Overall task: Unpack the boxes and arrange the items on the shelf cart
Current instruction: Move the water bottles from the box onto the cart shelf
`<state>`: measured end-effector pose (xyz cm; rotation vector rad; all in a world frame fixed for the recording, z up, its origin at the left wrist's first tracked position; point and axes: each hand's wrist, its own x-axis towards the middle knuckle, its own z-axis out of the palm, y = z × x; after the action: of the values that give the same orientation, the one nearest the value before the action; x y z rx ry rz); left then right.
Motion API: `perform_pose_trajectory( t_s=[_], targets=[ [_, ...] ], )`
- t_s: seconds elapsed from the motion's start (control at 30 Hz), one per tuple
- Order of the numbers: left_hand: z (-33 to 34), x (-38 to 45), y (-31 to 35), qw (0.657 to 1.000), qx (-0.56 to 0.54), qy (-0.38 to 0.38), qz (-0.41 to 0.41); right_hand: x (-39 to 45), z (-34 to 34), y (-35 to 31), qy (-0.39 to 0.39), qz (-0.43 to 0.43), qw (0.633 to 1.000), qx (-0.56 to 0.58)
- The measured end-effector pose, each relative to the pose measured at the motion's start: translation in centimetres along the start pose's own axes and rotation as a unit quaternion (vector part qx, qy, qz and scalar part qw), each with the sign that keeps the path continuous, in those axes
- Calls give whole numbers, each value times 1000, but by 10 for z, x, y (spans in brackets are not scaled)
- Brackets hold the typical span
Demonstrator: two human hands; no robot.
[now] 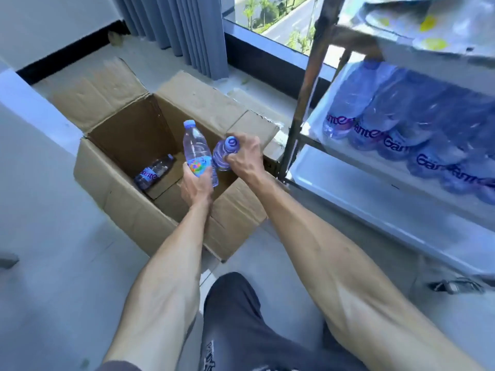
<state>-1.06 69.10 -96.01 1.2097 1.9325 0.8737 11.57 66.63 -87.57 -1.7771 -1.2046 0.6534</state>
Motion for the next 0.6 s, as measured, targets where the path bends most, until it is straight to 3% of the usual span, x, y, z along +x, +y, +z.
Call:
perform_pose_trajectory(
  t_s=[0.1,0.23,0.33,0.47,0.6],
  targets=[
    [-11,-56,24,997,-14,14,70,-51,-54,-8,63,-58,996,20],
    [-22,-147,47,978,-78,29,190,-122,-128,-6,129,-64,977,158],
    [-22,-208,50,955,-133,-11,266,-175,-185,3,167,-67,948,261],
    [-10,-277,54,917,-238,-183,262,-239,-251,28,225,-53,878,419],
    [2,-343,60,832,-355,-396,160,-284,-304,57,171,7,779,603]
  ],
)
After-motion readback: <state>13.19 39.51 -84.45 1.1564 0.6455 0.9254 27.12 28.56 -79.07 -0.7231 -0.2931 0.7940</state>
